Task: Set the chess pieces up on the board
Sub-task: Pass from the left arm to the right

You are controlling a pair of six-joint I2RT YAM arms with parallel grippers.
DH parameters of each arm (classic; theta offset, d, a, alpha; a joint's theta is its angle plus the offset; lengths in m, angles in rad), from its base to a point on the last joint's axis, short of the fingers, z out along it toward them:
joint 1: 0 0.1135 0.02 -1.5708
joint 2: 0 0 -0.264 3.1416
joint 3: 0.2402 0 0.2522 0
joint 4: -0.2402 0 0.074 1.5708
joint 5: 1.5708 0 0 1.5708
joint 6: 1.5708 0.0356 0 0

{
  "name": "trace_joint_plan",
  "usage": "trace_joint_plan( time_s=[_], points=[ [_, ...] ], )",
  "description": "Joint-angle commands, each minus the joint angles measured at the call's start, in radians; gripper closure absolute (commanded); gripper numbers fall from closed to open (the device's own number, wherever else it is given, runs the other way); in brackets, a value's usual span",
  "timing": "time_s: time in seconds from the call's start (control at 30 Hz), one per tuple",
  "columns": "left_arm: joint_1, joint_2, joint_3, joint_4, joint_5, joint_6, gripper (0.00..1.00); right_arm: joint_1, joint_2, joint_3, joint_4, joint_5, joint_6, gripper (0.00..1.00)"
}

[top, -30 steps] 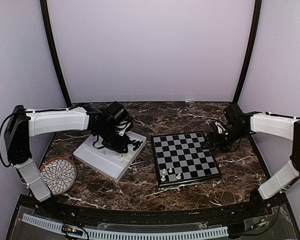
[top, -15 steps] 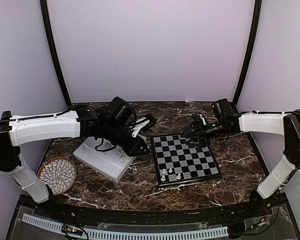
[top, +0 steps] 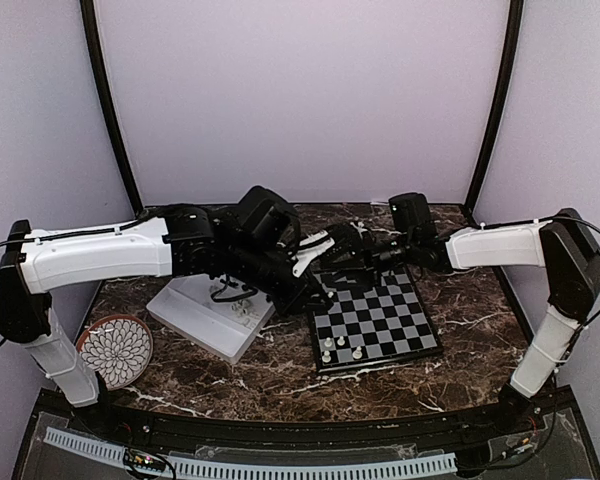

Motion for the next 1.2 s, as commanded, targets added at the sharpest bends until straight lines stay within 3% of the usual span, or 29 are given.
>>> trace_joint_plan(
  time_s=[0.0, 0.13, 0.37, 0.67, 1.17],
  points=[
    [-0.007, 0.002, 0.021, -0.025, -0.031, 0.025, 0.85, 0.004, -0.007, -0.012, 0.164, -0.050, 0.102, 0.44],
    [-0.007, 0.000, 0.022, -0.029, -0.051, 0.054, 0.85, 0.004, -0.049, -0.027, 0.161, -0.061, 0.113, 0.45],
    [-0.007, -0.002, 0.023, -0.031, -0.080, 0.061, 0.86, 0.004, -0.098, 0.005, -0.021, -0.055, -0.006, 0.48],
    [-0.007, 0.005, 0.040, -0.024, -0.100, 0.067, 0.85, 0.035, -0.072, 0.040, -0.116, -0.056, -0.073, 0.55],
    [-0.007, 0.013, 0.048, -0.011, -0.142, 0.074, 0.85, 0.056, -0.091, 0.045, -0.141, -0.082, -0.093, 0.64]
  ],
)
